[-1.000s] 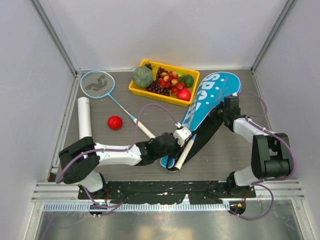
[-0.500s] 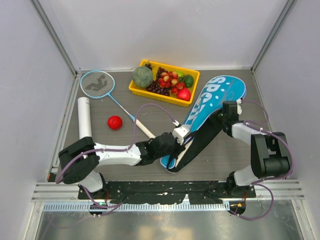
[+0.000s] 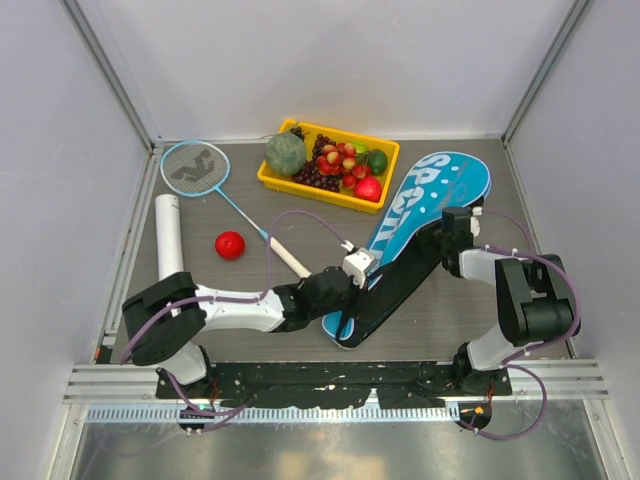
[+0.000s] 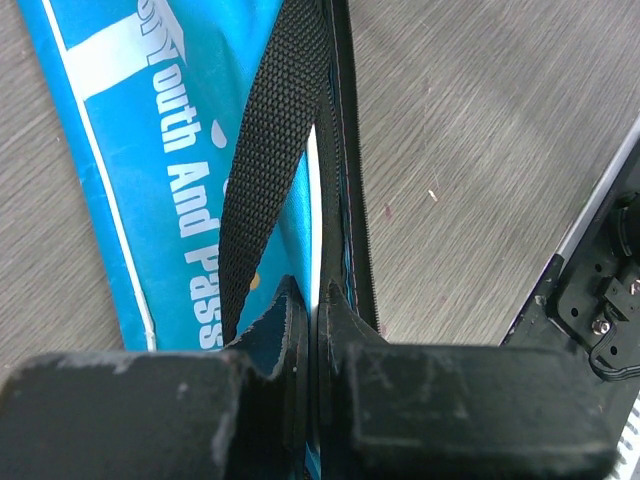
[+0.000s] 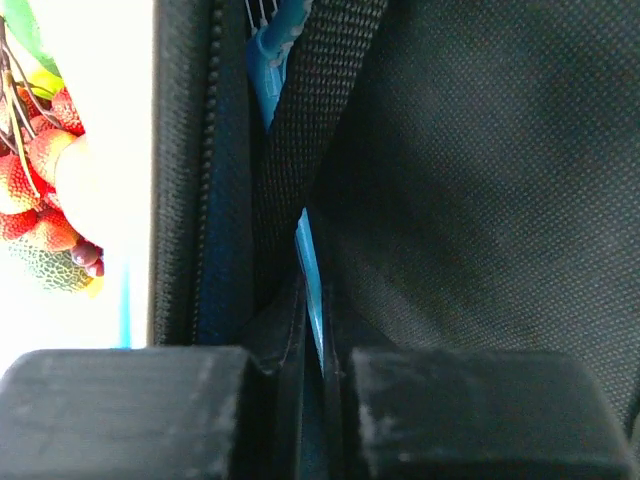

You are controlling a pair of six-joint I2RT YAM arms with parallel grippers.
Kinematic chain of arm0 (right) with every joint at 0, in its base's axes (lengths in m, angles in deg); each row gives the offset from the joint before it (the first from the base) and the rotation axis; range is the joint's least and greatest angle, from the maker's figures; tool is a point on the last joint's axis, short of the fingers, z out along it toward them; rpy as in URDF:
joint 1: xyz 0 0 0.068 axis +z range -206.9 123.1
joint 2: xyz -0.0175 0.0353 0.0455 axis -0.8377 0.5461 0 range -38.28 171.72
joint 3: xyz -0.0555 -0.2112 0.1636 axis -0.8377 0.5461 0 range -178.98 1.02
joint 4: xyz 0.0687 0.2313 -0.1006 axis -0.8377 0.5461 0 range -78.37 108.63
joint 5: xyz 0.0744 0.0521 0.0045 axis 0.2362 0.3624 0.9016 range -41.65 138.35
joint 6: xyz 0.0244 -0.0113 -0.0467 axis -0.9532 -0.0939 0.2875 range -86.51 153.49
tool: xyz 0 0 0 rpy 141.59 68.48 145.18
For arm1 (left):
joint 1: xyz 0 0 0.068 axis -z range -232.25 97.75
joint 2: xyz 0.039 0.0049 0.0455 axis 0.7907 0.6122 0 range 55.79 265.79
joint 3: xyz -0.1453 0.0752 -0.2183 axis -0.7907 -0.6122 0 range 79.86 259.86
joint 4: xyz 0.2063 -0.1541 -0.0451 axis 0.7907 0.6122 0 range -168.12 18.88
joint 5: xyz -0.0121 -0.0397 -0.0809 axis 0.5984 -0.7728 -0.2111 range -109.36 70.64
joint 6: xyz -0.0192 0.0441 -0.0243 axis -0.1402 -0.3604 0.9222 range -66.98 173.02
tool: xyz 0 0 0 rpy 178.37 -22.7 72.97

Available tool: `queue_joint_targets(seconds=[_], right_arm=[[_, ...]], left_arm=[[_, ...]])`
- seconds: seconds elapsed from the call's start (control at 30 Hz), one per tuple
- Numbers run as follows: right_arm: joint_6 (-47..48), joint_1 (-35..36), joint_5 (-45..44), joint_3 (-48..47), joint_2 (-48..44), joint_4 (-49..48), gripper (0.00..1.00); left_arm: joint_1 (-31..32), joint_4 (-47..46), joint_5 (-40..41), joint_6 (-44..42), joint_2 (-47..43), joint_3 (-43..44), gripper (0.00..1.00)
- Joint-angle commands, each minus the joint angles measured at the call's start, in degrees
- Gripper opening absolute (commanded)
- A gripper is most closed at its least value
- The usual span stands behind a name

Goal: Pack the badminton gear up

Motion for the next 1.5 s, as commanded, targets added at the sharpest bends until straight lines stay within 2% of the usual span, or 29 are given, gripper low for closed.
queue_joint_targets(seconds=[0.0, 0.1, 0.13, 0.2, 0.37, 0.5, 0.67, 0.83, 1.07, 1.2, 1.3, 1.47], right_arm=[[0.14, -0.73, -3.47, -2.29, 0.83, -6.24, 0.20], [6.56, -0.73, 4.50, -5.11, -0.83, 4.09, 0.37], [10.06, -0.73, 5.22, -6.42, -1.45, 9.88, 0.43], [13.85, -0.82, 7.07, -6.70, -3.38, 15.61, 0.51], [20.28, -1.70, 9.97, -2.40, -11.37, 22.86, 0.61], [21.16, -2.05, 12.61, 0.94, -15.69, 24.18, 0.63], [21.87, -2.14, 12.97, 0.43, -21.04, 29.00, 0.61], [21.96, -2.14, 9.81, -0.46, -27.37, 33.49, 0.61], [25.02, -2.14, 8.57, -0.72, -28.79, 34.20, 0.61], [31.08, -2.23, 8.22, -3.08, -30.10, 37.00, 0.60], [33.29, -2.14, 5.41, -4.84, -32.91, 39.55, 0.59], [32.86, -2.23, 3.65, -5.38, -34.33, 40.00, 0.57]], left_arm=[[1.64, -4.19, -4.47, 3.63, 1.34, 1.07, 0.00], [1.64, 0.02, -1.31, 4.07, 3.27, 3.97, 0.00], [1.64, 1.25, -0.77, 3.90, 4.06, 4.93, 0.00], [1.64, 2.40, -0.07, 3.90, 5.03, 6.08, 0.00], [1.64, 2.93, 1.07, 5.21, 6.18, 6.52, 0.00], [1.73, 4.69, 2.21, 5.22, 6.79, 7.49, 0.00], [1.55, 7.50, 3.28, 5.22, 7.85, 9.60, 0.02], [1.73, 9.17, 2.93, 5.30, 8.46, 11.09, 0.14], [1.73, 8.04, 0.37, 5.04, 6.89, 10.14, 0.51], [1.73, 7.50, 2.65, 4.95, 2.93, 8.81, 0.60], [1.64, 11.62, 5.20, 4.69, -0.23, 10.30, 0.70], [1.55, 19.97, 9.86, 2.85, -3.40, 14.69, 0.73]])
